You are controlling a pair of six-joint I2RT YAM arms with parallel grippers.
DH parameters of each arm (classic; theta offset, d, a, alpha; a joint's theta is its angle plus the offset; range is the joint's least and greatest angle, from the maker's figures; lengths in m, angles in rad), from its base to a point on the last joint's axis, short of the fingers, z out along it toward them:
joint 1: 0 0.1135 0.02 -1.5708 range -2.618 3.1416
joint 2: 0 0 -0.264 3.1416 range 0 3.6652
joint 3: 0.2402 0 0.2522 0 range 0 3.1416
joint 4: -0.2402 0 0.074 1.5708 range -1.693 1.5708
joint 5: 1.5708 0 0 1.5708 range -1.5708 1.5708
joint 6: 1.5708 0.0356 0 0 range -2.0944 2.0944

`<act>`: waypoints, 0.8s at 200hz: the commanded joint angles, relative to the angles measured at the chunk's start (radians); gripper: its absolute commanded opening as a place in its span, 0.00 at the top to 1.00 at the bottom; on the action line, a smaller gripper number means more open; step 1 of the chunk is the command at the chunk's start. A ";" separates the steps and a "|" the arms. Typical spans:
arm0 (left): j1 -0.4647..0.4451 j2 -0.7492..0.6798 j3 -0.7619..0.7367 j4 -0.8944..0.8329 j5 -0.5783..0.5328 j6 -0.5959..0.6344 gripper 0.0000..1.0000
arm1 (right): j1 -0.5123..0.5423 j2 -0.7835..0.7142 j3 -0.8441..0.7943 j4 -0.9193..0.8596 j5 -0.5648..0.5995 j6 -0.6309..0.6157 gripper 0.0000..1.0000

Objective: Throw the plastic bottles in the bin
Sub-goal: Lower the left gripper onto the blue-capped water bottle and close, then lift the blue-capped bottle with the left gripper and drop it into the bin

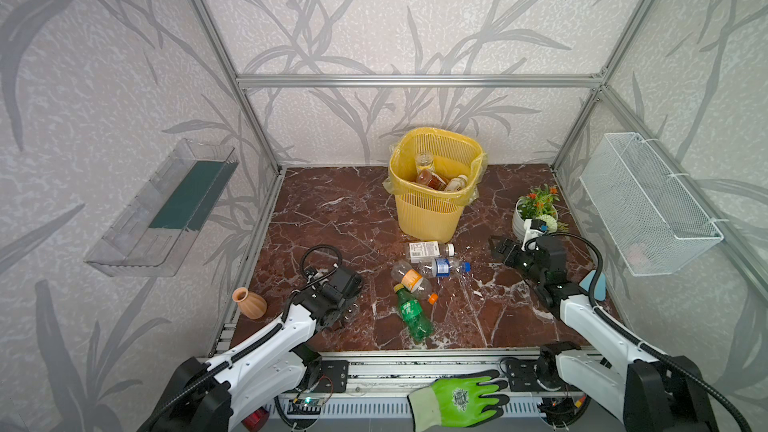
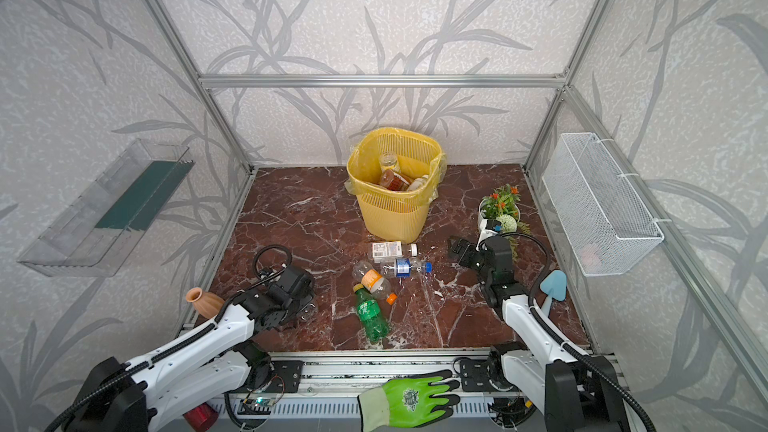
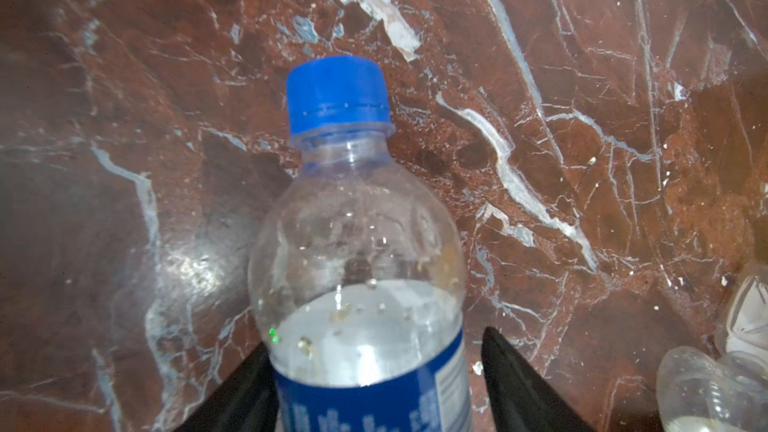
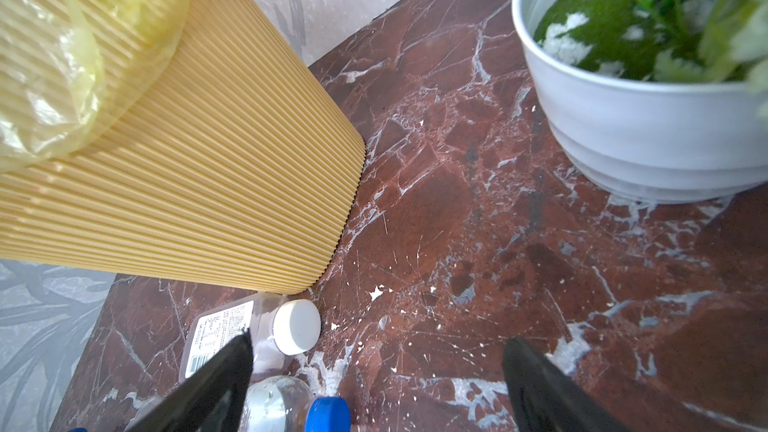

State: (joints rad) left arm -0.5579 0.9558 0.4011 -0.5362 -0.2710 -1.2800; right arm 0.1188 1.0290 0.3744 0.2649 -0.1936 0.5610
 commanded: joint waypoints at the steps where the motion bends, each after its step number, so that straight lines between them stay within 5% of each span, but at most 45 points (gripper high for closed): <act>1: 0.014 0.019 -0.019 0.083 0.029 0.042 0.28 | 0.002 0.005 0.014 0.016 -0.009 0.010 0.06; 21: 0.024 0.052 -0.021 0.126 0.063 0.068 0.30 | 0.002 0.000 0.014 0.013 -0.009 0.010 0.06; 44: 0.028 0.083 0.002 0.116 0.073 0.062 0.44 | 0.002 -0.008 0.011 0.010 -0.005 0.010 0.06; 88: 0.030 0.073 0.109 0.125 0.063 0.187 0.50 | 0.002 -0.015 0.009 0.007 -0.003 0.010 0.06; 160: 0.031 -0.160 0.430 0.454 -0.012 0.793 0.56 | 0.001 -0.071 0.018 -0.028 0.032 -0.018 0.06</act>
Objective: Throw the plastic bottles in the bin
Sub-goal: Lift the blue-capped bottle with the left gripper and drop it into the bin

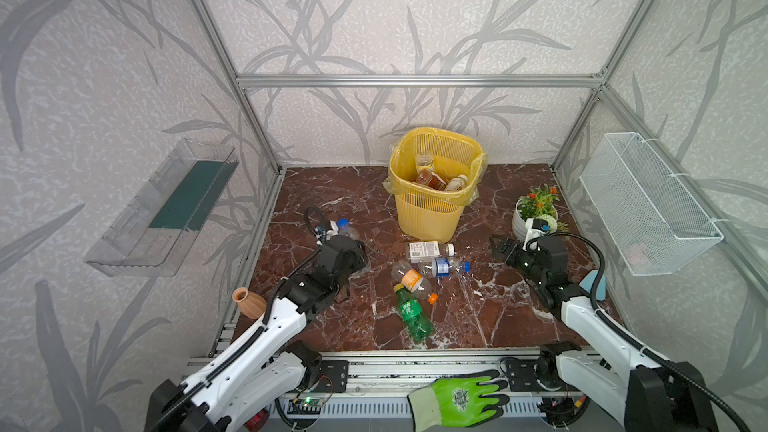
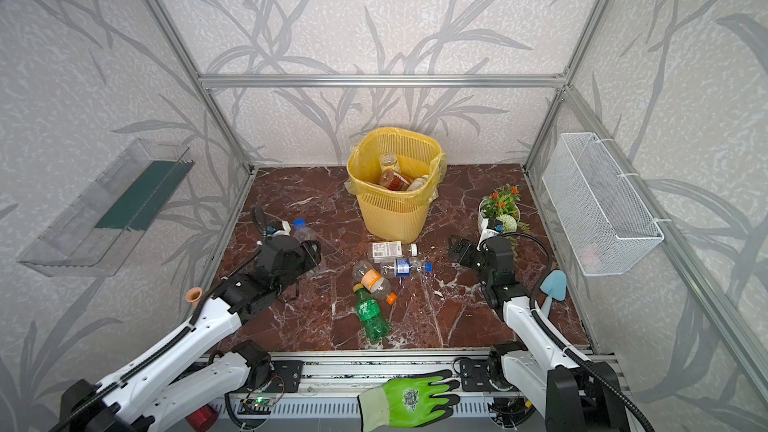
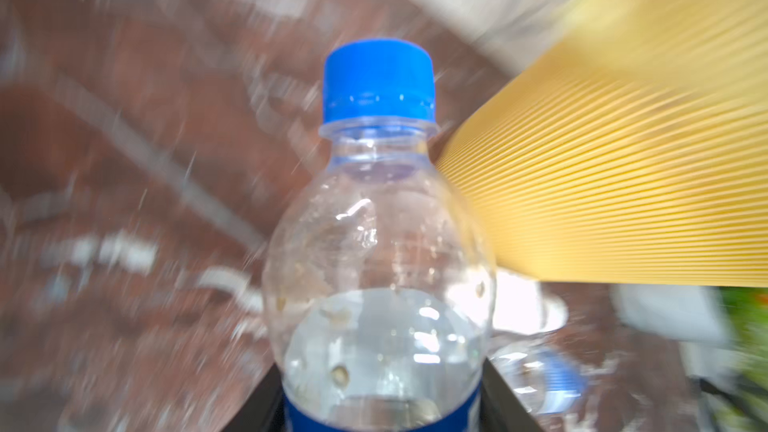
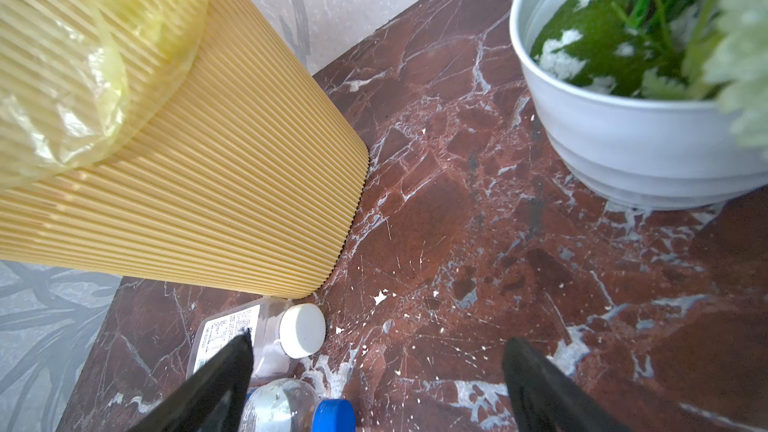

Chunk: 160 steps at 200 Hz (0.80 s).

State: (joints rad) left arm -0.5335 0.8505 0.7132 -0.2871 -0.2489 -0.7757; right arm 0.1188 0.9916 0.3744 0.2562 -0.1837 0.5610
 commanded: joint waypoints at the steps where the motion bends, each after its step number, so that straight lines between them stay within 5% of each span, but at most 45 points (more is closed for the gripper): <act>1: 0.006 -0.054 0.124 0.212 -0.031 0.295 0.57 | 0.001 -0.035 0.018 -0.019 0.023 -0.018 0.06; 55: 0.006 0.076 0.292 0.700 0.152 0.507 0.59 | 0.001 -0.135 0.039 -0.113 0.064 -0.047 0.06; 84: 0.005 0.252 0.401 0.845 0.219 0.511 0.60 | 0.001 -0.208 0.038 -0.166 0.105 -0.065 0.06; 104: 0.004 0.456 0.564 0.752 0.258 0.467 0.58 | 0.001 -0.232 0.040 -0.179 0.106 -0.067 0.06; 131: -0.001 0.801 1.013 0.252 0.470 0.456 0.52 | 0.001 -0.229 0.059 -0.197 0.085 -0.071 0.06; 144: -0.011 0.889 1.158 0.074 0.472 0.466 0.40 | 0.001 -0.232 0.070 -0.208 0.082 -0.077 0.06; 160: -0.013 0.877 1.132 0.112 0.448 0.463 0.20 | 0.001 -0.243 0.073 -0.217 0.082 -0.084 0.06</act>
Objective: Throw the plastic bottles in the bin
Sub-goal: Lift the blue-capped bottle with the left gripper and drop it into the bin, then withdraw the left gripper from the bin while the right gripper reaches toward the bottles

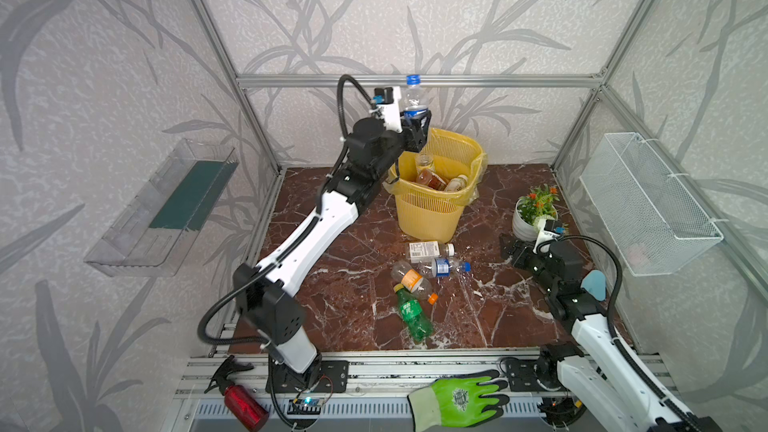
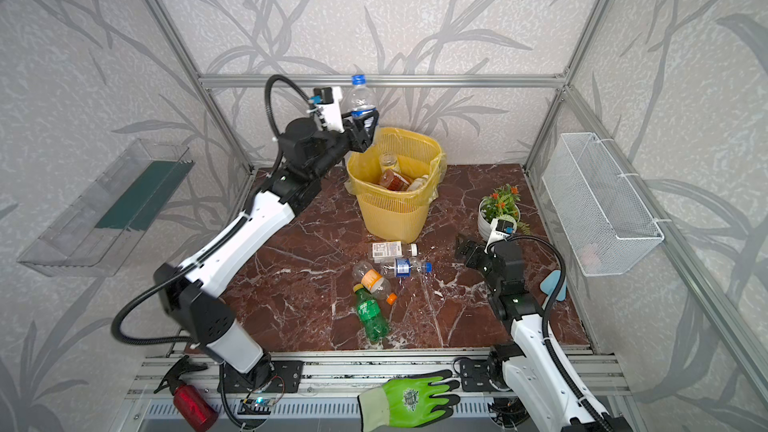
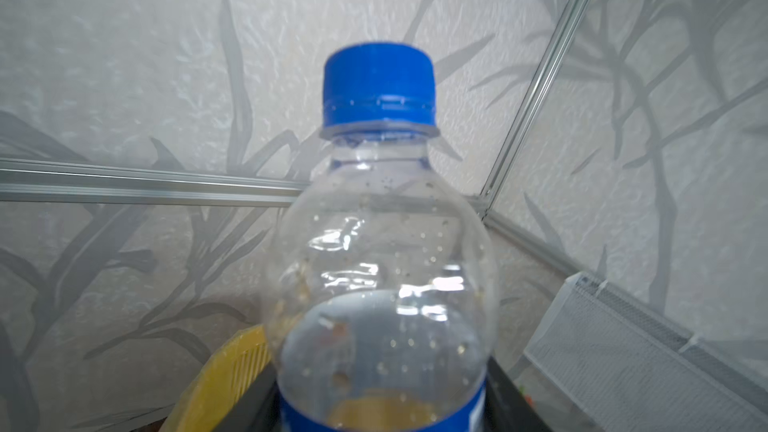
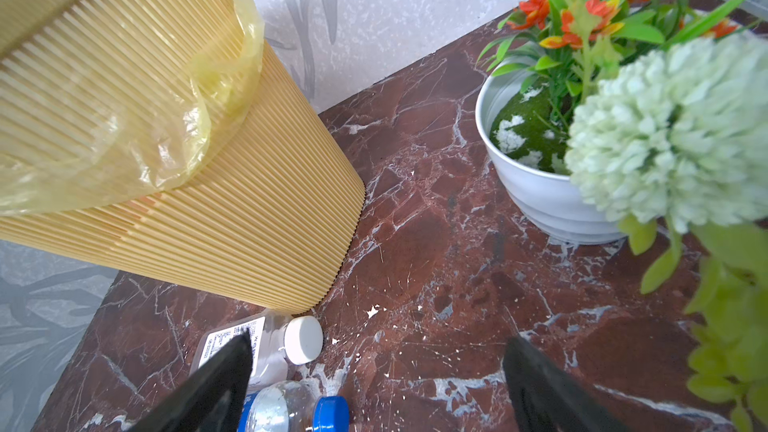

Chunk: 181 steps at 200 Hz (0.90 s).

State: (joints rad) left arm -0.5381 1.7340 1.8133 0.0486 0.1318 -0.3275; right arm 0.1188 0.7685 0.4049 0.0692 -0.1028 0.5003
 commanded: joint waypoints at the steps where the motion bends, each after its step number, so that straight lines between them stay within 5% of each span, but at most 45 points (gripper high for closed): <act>1: -0.009 -0.012 0.027 -0.214 0.066 0.015 0.19 | 0.001 -0.021 0.044 -0.031 0.001 -0.023 0.06; 9: -0.009 -0.051 -0.023 -0.163 0.053 0.020 0.02 | -0.001 -0.028 0.044 -0.036 0.006 -0.026 0.06; 14: -0.010 -0.076 -0.053 -0.130 0.042 0.024 0.01 | 0.000 -0.031 0.043 -0.040 0.007 -0.026 0.06; 72: -0.023 -0.349 -0.339 0.062 0.009 0.077 0.01 | -0.002 0.000 0.040 -0.018 -0.017 -0.001 0.06; 181: -0.027 -0.675 -0.936 0.040 -0.215 -0.024 0.01 | 0.049 0.123 0.047 0.038 -0.104 0.043 0.08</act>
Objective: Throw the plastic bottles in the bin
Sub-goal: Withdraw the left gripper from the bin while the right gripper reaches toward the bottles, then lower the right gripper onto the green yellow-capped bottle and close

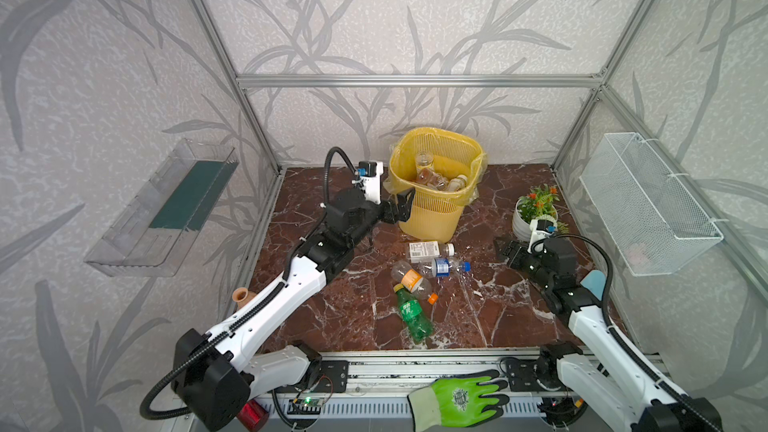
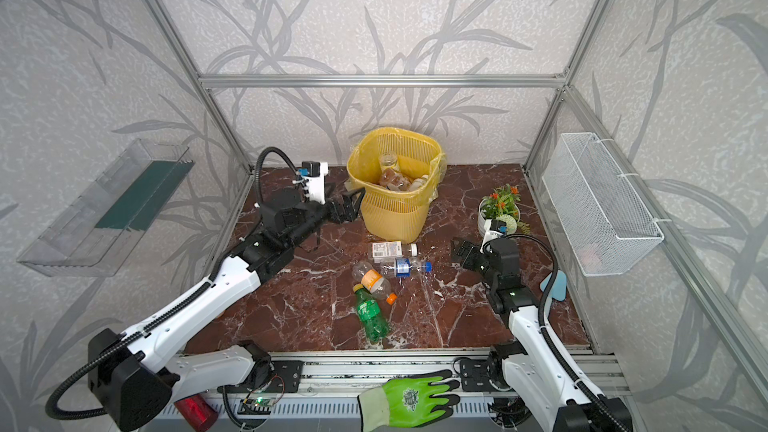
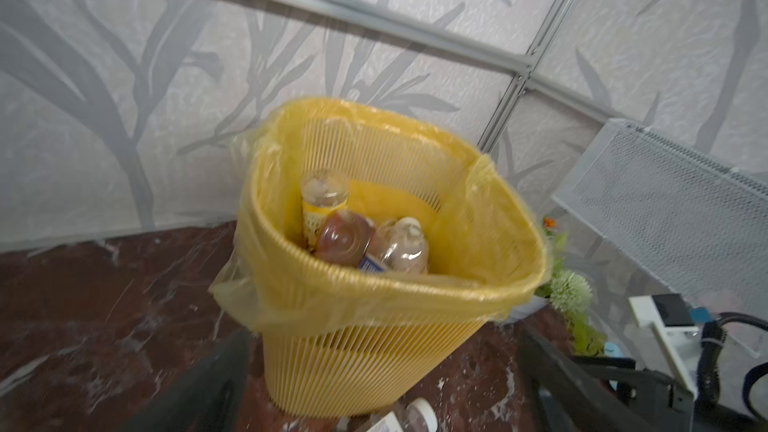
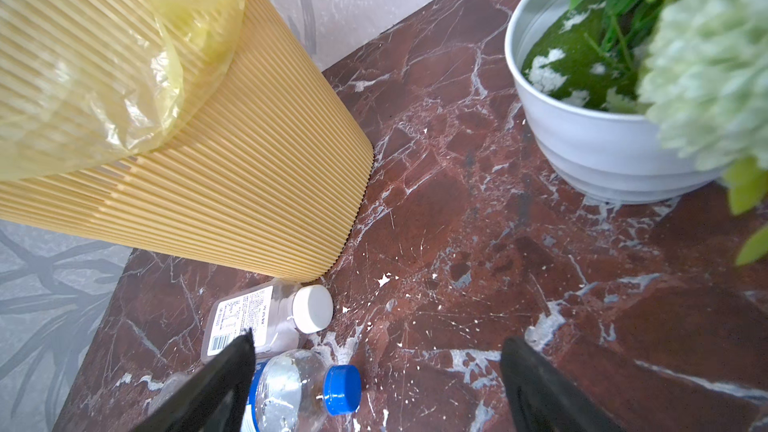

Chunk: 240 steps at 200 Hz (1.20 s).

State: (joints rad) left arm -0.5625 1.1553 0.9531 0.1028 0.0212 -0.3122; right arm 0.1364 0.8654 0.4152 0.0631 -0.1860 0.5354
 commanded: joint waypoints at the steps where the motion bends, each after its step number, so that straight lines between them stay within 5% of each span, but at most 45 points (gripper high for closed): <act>1: -0.003 -0.099 -0.081 -0.014 -0.107 -0.041 0.01 | 0.033 0.028 0.037 0.045 -0.021 0.006 0.08; 63: 0.002 -0.216 -0.302 -0.131 -0.321 -0.206 0.01 | 0.190 0.159 0.105 0.051 0.000 -0.064 0.10; 95: 0.014 -0.205 -0.307 -0.229 -0.400 -0.244 0.01 | 0.382 0.194 0.169 -0.052 0.080 -0.075 0.12; 195: 0.061 -0.279 -0.382 -0.290 -0.504 -0.298 0.01 | 0.919 0.342 0.326 -0.341 0.215 0.017 0.17; 240: 0.092 -0.337 -0.420 -0.313 -0.494 -0.314 0.01 | 1.012 0.484 0.397 -0.362 0.176 0.028 0.20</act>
State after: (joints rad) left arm -0.4843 0.8516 0.5529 -0.1730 -0.4450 -0.5995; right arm 1.1210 1.2892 0.7609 -0.2413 -0.0010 0.5510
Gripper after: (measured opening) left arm 0.992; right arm 0.805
